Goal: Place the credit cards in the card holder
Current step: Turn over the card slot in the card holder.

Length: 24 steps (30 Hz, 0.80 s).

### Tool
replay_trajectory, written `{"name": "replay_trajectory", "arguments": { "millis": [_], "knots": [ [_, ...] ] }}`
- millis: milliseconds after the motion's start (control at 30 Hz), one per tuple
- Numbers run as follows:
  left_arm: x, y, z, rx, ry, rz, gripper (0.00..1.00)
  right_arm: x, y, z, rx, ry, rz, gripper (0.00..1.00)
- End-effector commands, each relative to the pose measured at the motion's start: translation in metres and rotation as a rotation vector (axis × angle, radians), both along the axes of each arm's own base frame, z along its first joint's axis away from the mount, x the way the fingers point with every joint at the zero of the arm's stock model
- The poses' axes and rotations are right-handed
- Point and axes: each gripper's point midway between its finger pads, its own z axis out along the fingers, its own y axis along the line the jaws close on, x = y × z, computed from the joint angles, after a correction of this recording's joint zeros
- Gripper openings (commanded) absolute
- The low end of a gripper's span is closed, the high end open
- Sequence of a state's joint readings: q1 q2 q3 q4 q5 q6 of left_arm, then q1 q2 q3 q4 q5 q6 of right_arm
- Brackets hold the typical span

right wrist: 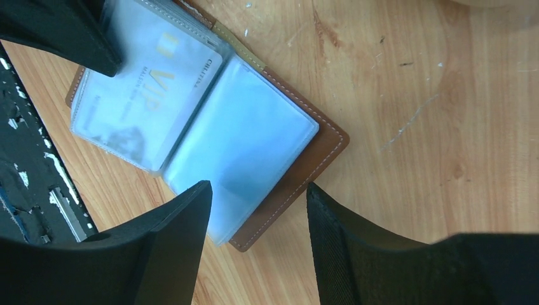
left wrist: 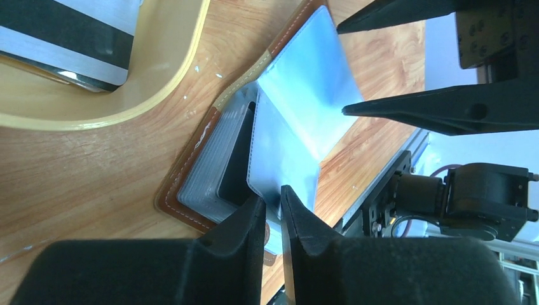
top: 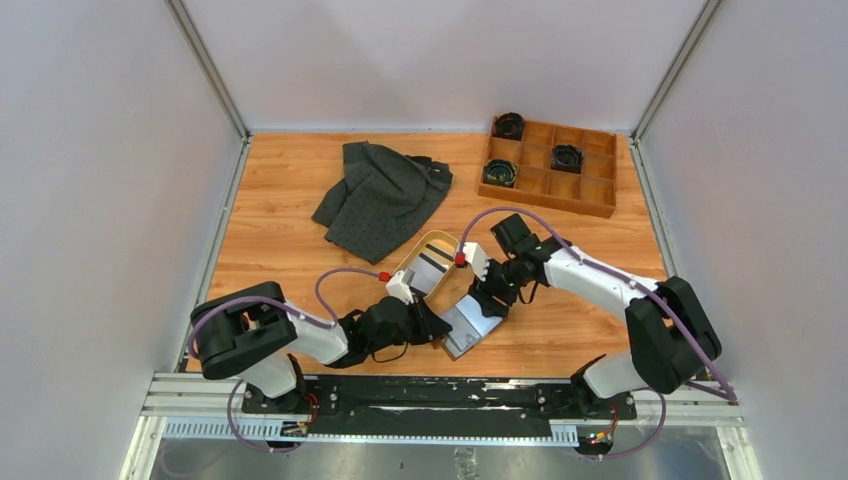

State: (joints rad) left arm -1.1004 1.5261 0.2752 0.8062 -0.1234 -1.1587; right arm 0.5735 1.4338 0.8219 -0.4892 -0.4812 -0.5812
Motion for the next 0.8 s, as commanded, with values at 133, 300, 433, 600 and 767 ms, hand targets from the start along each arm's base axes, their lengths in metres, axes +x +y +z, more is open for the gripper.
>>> {"name": "replay_trajectory", "arguments": {
  "millis": [133,300,433,600,767],
  "knots": [
    [-0.003,0.024,-0.018,0.127,0.011,0.012,0.21,-0.001,0.010,0.031,0.121,-0.027,0.019,0.60],
    [-0.003,0.027,-0.018,0.139,0.007,0.013,0.23,-0.005,0.014,0.036,0.149,-0.019,0.036,0.60],
    [-0.004,0.027,-0.018,0.139,0.007,0.009,0.23,-0.014,0.021,0.045,0.206,0.000,0.072,0.60],
    [-0.003,0.026,-0.017,0.141,0.008,0.008,0.24,-0.042,0.039,0.055,0.324,0.111,0.164,0.56],
    [-0.004,0.026,-0.017,0.138,0.007,0.003,0.24,-0.040,0.048,0.036,0.261,0.217,0.136,0.43]
  ]
}}
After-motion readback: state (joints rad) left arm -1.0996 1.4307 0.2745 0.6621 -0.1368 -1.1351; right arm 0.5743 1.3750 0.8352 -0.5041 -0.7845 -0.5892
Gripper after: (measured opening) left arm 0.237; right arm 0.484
